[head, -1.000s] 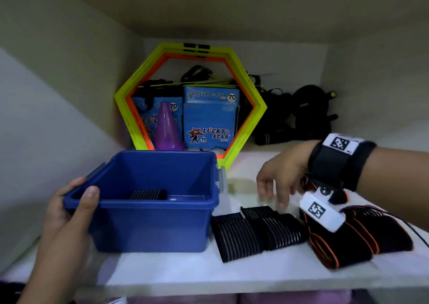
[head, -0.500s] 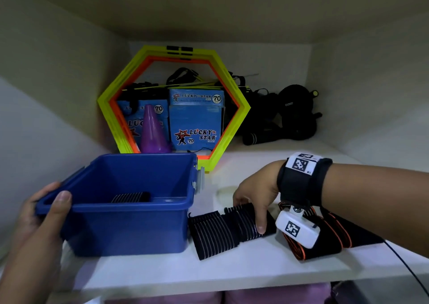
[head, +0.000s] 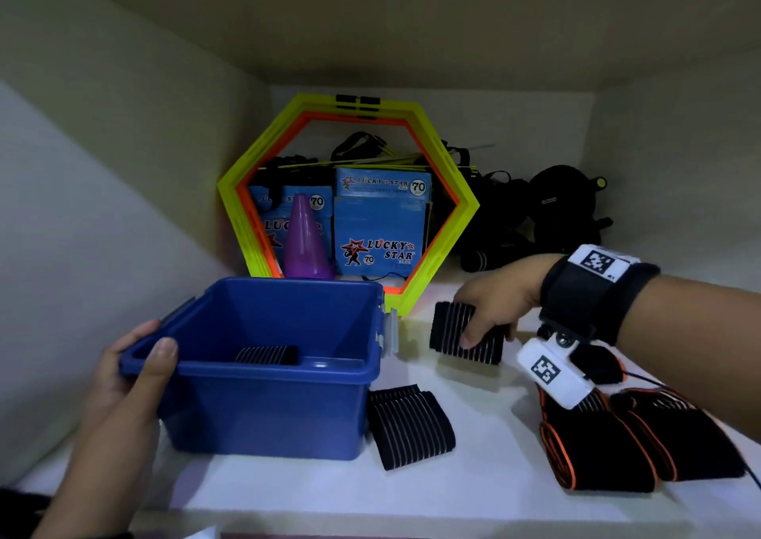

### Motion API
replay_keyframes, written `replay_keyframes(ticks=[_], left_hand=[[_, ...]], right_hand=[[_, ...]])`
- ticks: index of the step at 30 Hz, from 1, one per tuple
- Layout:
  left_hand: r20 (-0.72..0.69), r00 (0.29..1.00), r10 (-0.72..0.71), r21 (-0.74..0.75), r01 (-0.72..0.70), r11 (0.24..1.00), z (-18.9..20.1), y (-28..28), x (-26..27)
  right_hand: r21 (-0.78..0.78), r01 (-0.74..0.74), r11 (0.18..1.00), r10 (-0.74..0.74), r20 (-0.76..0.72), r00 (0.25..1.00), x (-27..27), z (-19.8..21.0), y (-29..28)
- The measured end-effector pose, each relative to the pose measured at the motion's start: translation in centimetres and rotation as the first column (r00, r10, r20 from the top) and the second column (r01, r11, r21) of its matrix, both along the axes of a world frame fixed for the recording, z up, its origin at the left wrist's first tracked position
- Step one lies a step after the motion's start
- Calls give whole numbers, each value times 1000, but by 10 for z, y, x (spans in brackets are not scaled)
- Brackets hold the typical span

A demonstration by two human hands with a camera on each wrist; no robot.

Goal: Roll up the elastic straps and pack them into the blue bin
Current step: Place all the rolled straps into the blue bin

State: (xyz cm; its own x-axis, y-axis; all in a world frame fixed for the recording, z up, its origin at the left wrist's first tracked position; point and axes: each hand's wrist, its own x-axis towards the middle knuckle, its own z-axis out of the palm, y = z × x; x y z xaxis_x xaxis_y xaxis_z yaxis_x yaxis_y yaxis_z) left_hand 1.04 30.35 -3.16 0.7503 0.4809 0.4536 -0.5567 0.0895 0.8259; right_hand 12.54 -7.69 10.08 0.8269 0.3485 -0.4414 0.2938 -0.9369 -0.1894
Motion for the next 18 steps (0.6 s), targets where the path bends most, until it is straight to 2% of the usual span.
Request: replay_keyframes(ticks=[3, 5, 7, 9, 13, 18], left_hand=[[-14, 1000, -24, -10, 24, 1000, 3, -1, -3], [-23, 1000, -15, -11, 15, 1000, 5, -2, -4], [-22, 1000, -17, -16, 17, 1000, 7, -3, -5], [-15, 1000, -13, -39, 13, 999, 9, -5, -6], [-26, 1000, -8, -57, 6, 998, 10, -7, -7], [-88, 996, 4, -23, -6, 1000, 12, -5, -10]], right_hand=[[211, 12, 977, -48, 167, 985, 4, 39, 19], [300, -58, 952, -46, 327, 944, 1, 65, 41], [315, -168, 934, 29, 401, 916, -5, 86, 66], [246, -263, 933, 156, 380, 912, -11, 97, 95], [-67, -326, 943, 332, 227, 915, -5, 89, 161], [-397, -358, 845, 458, 191, 868, 9, 58, 231]])
